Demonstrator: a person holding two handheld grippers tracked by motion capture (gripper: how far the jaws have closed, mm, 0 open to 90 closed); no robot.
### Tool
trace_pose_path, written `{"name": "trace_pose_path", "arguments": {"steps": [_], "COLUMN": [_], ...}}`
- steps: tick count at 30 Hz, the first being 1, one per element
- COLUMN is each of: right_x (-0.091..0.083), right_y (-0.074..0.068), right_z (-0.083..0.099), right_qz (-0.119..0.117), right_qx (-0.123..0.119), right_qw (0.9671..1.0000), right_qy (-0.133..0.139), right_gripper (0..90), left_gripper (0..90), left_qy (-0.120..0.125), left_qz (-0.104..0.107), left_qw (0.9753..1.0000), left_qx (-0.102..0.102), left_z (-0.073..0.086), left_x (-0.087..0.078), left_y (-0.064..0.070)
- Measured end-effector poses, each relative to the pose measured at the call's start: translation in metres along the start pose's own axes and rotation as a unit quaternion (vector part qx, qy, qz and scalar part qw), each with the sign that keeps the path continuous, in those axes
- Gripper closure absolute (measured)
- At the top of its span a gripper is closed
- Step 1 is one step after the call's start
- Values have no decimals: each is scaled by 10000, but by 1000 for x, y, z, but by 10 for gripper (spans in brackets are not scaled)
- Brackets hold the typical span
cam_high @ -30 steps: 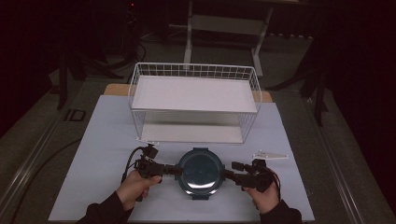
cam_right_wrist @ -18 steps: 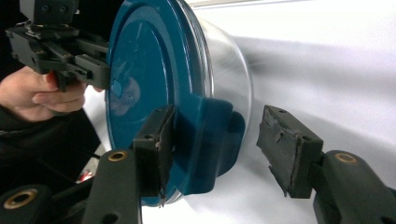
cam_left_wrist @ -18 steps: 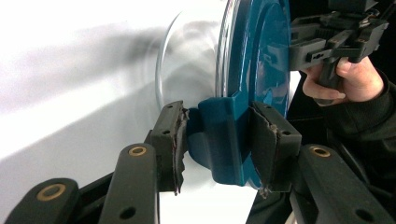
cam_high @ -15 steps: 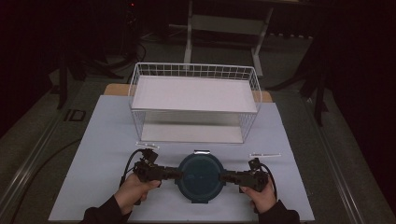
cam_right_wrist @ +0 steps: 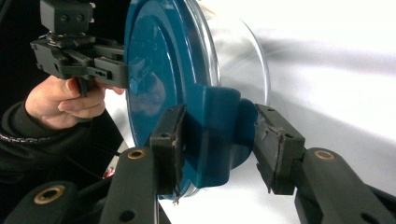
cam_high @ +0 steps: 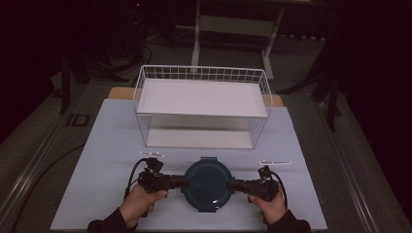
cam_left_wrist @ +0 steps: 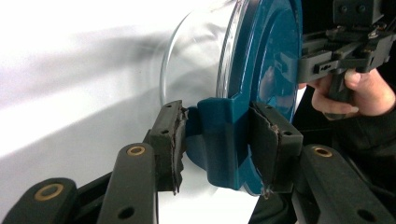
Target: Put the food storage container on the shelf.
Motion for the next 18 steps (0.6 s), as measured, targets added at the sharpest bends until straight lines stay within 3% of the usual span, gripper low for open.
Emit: {"name": "trace_pose_path", "arguments": {"steps": [7,18], "right_x": [-1,-1], "right_y": [-3,-11], "right_z": [-5,-32], "right_qz": [59,84], "right_qx": [-138,-626], "right_qw": [9999,9976], "right_qy": [56,285], "right_gripper": [555,554], "left_gripper": [568,567], "left_qy": [110,438], "left_qz": [6,-204], "left_qw": [9999,9972], "left_qx": [50,577], "left_z": [-1,-25], "left_x": [-2,-17], "left_y": [1,4]}}
Point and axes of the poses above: each handheld gripper's, and its own axes: x roughly forward along the jaws, z roughly out of its underside, y roughly to its right, the point moved 6 cm from there along x, roughly forward along the jaws, and after that the axes turned 4 degrees about z, right-handed, at the moved point
